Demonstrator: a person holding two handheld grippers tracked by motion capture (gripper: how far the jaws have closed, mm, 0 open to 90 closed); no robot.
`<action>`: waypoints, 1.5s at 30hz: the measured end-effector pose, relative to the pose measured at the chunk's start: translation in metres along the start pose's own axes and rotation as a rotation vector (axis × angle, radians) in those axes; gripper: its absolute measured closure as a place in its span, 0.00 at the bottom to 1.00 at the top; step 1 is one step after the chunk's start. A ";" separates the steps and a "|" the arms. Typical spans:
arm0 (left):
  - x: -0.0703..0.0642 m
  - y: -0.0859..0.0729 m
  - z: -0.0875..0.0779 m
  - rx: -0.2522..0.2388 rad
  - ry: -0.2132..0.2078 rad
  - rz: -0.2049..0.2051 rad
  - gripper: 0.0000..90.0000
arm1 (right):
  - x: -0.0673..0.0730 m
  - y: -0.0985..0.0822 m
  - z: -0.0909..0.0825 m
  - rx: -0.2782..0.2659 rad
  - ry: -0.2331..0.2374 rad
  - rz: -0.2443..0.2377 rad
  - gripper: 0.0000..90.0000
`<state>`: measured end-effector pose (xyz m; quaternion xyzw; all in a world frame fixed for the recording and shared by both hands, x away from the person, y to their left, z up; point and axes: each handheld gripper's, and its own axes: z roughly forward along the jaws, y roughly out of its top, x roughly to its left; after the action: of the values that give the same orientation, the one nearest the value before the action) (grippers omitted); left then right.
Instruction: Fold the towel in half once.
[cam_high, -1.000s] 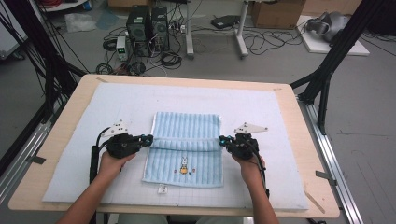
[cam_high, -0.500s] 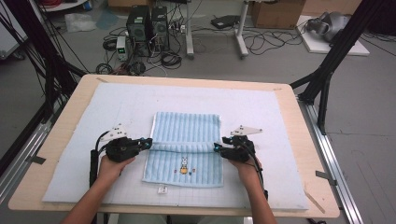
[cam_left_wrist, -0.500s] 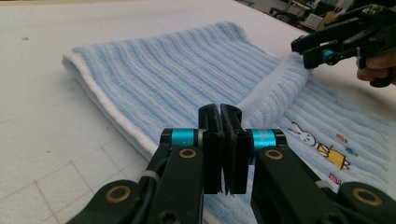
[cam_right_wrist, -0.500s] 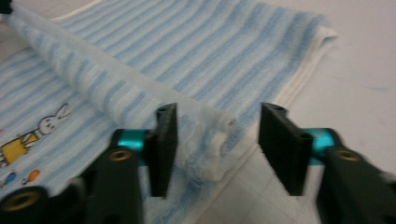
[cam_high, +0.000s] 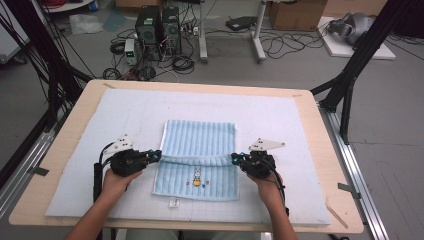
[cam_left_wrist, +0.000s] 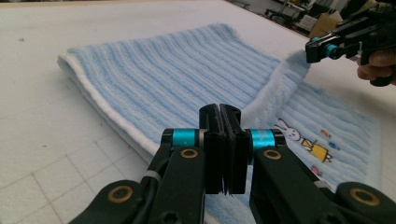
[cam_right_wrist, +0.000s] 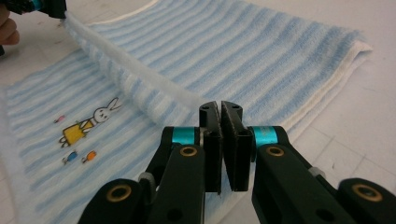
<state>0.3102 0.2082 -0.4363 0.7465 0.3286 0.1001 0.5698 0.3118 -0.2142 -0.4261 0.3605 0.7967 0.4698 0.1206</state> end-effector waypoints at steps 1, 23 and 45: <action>-0.002 0.000 -0.002 -0.001 -0.002 0.000 0.98 | 0.001 -0.001 -0.003 -0.004 0.000 -0.010 0.98; -0.021 -0.012 -0.019 0.005 -0.008 0.008 0.98 | 0.027 -0.018 -0.003 0.081 0.020 -0.162 0.94; -0.053 -0.036 -0.043 0.071 -0.042 0.024 0.99 | 0.054 -0.039 -0.041 0.107 0.070 -0.219 0.94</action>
<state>0.2336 0.2147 -0.4429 0.7721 0.3109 0.0797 0.5485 0.2339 -0.2153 -0.4290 0.2604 0.8591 0.4229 0.1238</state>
